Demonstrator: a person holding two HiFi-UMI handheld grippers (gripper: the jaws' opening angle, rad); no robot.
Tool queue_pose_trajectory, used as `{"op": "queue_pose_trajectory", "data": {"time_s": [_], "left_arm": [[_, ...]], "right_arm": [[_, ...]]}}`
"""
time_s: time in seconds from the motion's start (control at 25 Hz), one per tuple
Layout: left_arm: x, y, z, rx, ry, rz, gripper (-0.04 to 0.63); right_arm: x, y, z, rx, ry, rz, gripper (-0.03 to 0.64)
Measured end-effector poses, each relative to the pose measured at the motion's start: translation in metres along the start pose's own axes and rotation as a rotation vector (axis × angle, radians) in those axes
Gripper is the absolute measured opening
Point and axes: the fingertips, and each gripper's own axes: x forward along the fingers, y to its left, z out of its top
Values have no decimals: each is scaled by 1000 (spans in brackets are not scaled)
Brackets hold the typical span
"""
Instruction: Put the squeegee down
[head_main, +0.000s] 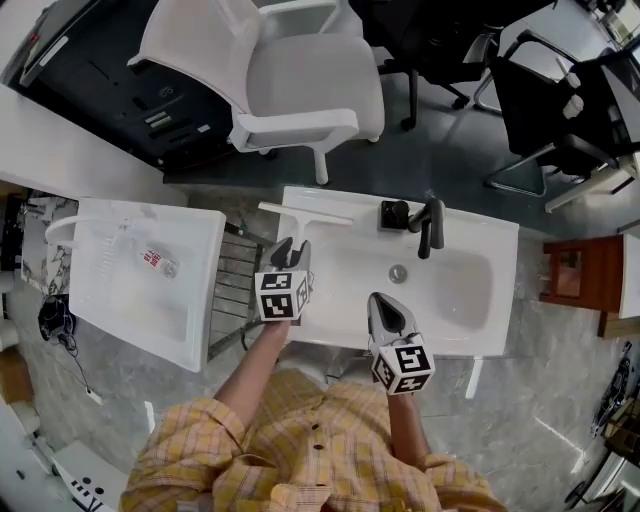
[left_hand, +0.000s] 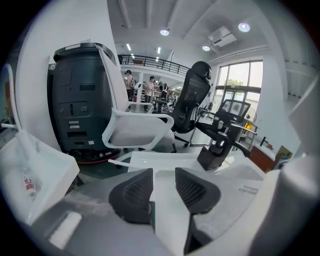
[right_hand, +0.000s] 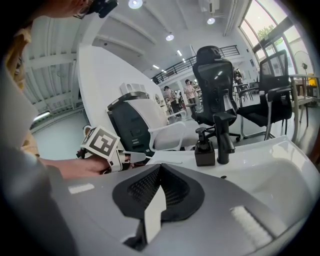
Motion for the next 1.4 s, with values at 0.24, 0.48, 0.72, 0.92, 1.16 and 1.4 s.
{"op": "queue_pose_trajectory", "data": {"time_s": [0.24, 0.48, 0.72, 0.92, 1.16, 1.4], "left_arm": [[-52, -37, 13, 15, -81, -4, 113], [-104, -79, 24, 25, -163, -11, 44], [-151, -108, 20, 18, -225, -1, -1], [-168, -125, 31, 10, -269, -13, -2], [-204, -147, 23, 44, -316, -4, -1], [-224, -171, 22, 81, -358, -4, -2]], "right_arm": [[-39, 4, 17, -39, -44, 24, 0], [-73, 9, 34, -44, -66, 63, 0], [-111, 19, 54, -91, -144, 87, 0], [-121, 15, 73, -132, -174, 94, -2], [-153, 26, 75, -166, -212, 117, -2], [-173, 26, 75, -179, -232, 140, -2]]}}
